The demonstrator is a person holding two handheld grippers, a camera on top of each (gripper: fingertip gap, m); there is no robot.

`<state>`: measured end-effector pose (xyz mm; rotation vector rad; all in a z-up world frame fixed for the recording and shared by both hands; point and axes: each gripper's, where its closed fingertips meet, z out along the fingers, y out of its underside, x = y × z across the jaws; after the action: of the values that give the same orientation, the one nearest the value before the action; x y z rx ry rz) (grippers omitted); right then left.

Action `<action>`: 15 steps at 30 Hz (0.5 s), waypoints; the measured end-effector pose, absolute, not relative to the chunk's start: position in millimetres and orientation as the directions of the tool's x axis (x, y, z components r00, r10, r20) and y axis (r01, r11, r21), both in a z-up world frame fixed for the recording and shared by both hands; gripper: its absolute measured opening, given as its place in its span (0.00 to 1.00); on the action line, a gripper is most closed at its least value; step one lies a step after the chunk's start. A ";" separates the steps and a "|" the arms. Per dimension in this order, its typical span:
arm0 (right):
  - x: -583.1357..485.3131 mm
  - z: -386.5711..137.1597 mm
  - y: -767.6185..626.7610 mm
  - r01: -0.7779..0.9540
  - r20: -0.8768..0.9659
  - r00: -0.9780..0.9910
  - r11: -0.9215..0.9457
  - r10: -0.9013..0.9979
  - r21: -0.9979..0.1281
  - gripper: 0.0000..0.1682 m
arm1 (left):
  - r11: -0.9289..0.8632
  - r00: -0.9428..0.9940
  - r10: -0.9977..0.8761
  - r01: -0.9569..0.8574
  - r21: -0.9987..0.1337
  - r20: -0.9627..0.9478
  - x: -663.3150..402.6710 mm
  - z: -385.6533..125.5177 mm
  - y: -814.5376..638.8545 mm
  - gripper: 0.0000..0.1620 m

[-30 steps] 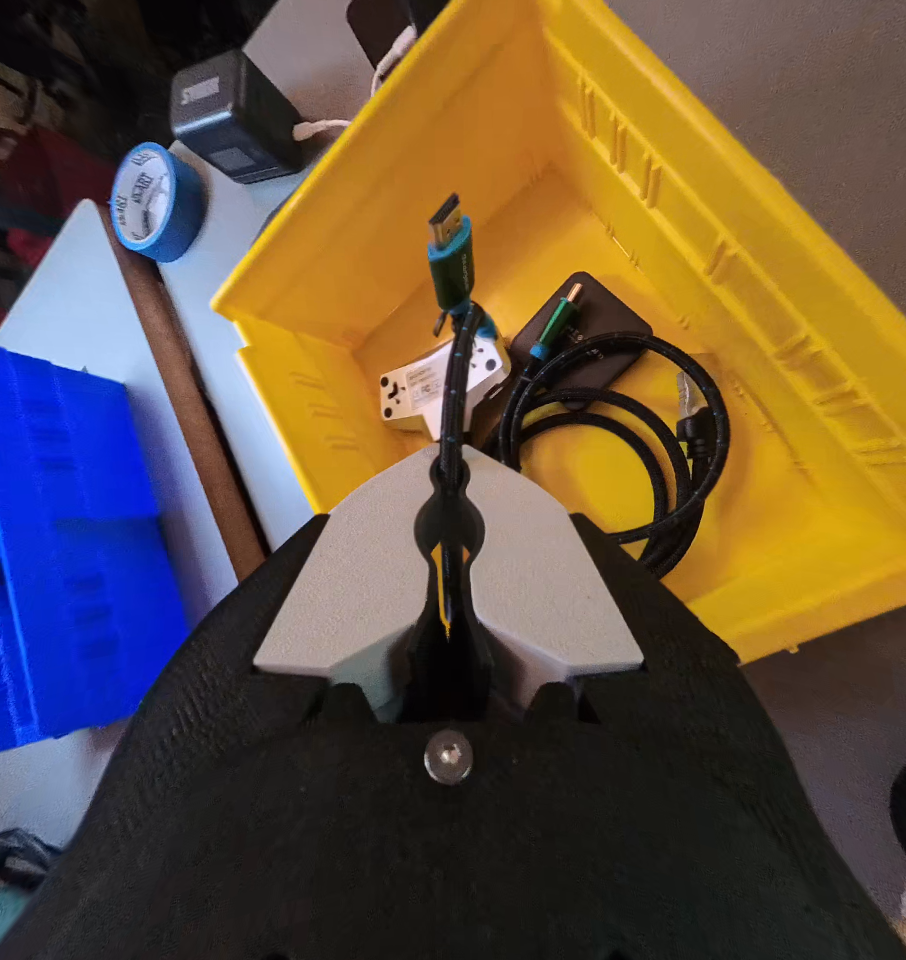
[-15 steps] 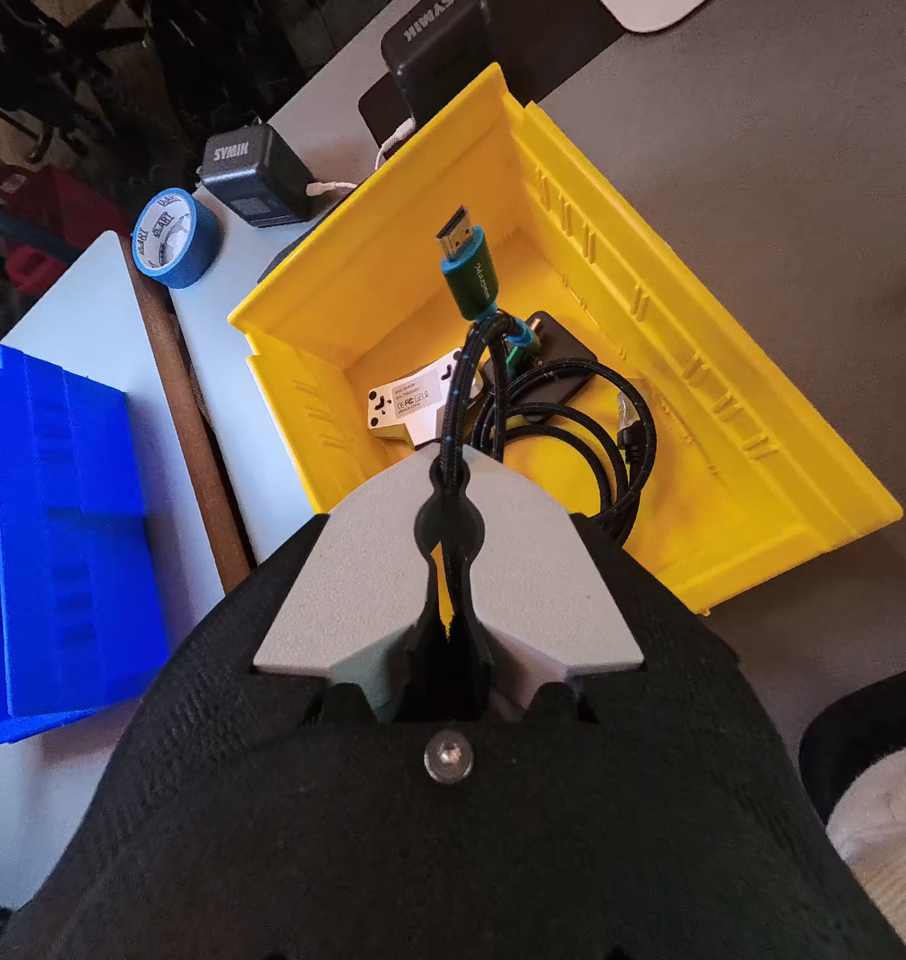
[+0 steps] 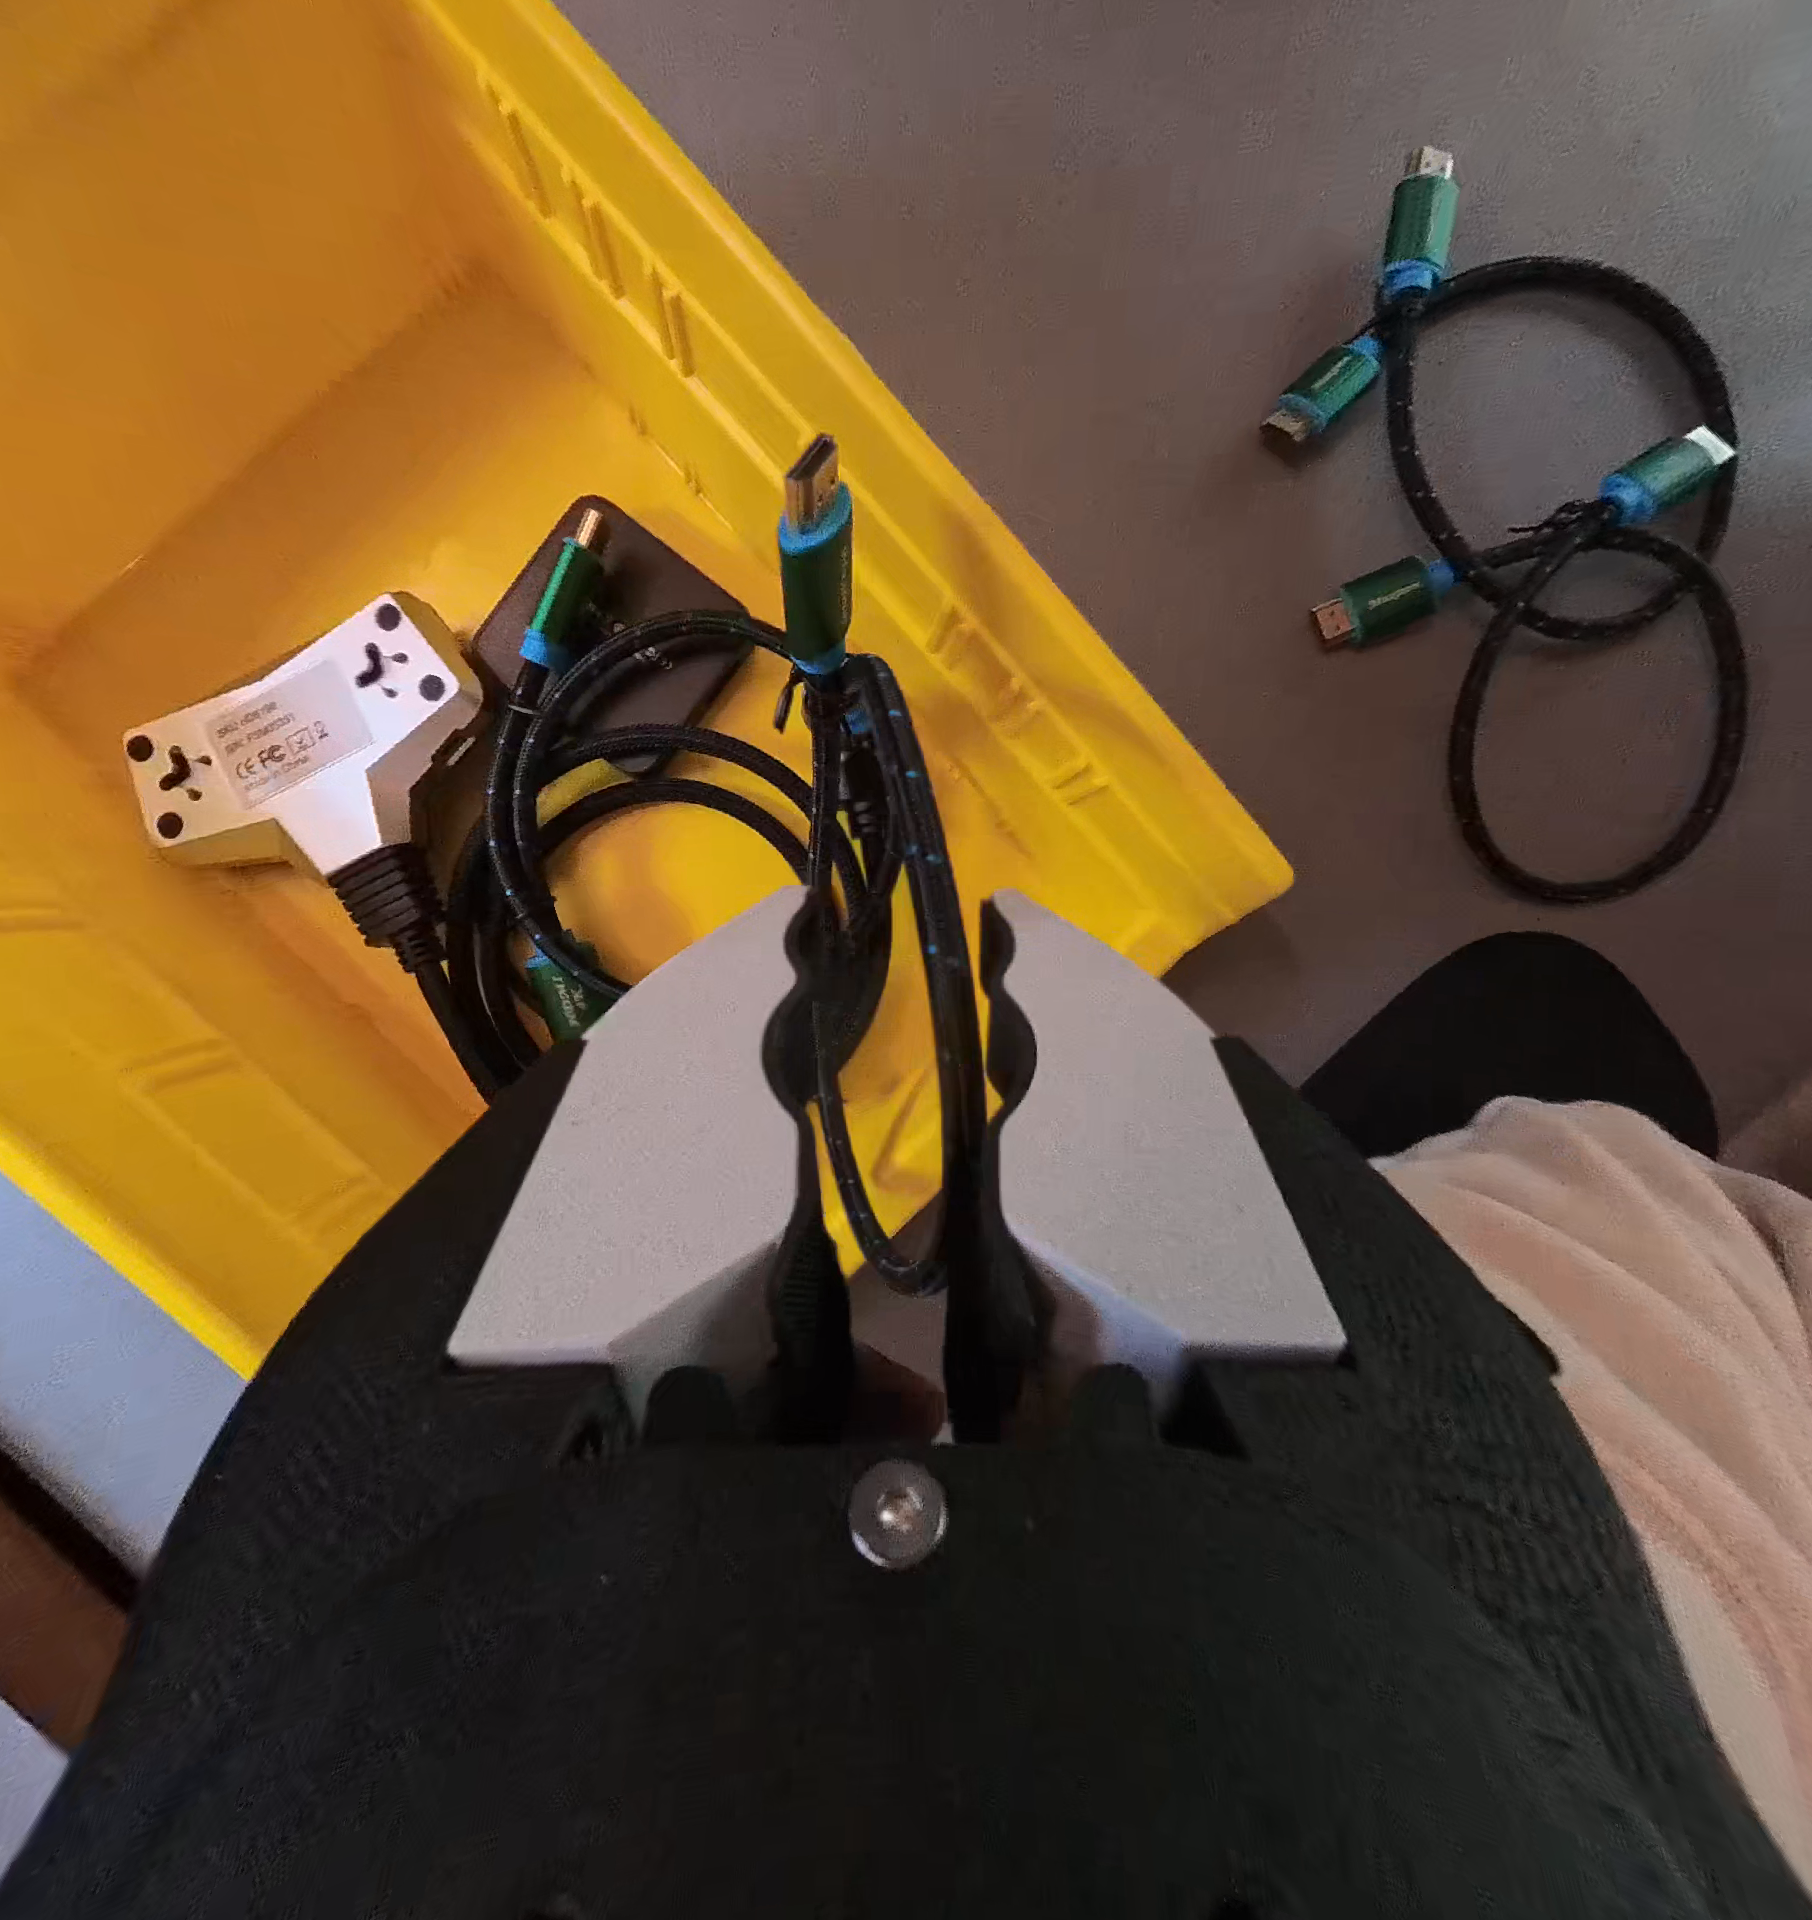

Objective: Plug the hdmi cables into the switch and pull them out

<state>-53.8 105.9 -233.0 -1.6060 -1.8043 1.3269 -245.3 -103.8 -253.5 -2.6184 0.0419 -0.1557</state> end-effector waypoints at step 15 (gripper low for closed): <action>-52.7 -231.5 108.4 0.547 -0.286 -0.266 -0.100 0.921 -0.831 0.12 | -0.767 0.980 0.118 -0.013 -0.642 -0.161 -309.1 -227.2 -89.8 0.05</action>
<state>-52.7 108.4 -231.5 -1.6022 -1.7930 1.3188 -309.1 -89.8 -227.2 -2.4334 -0.0732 0.2512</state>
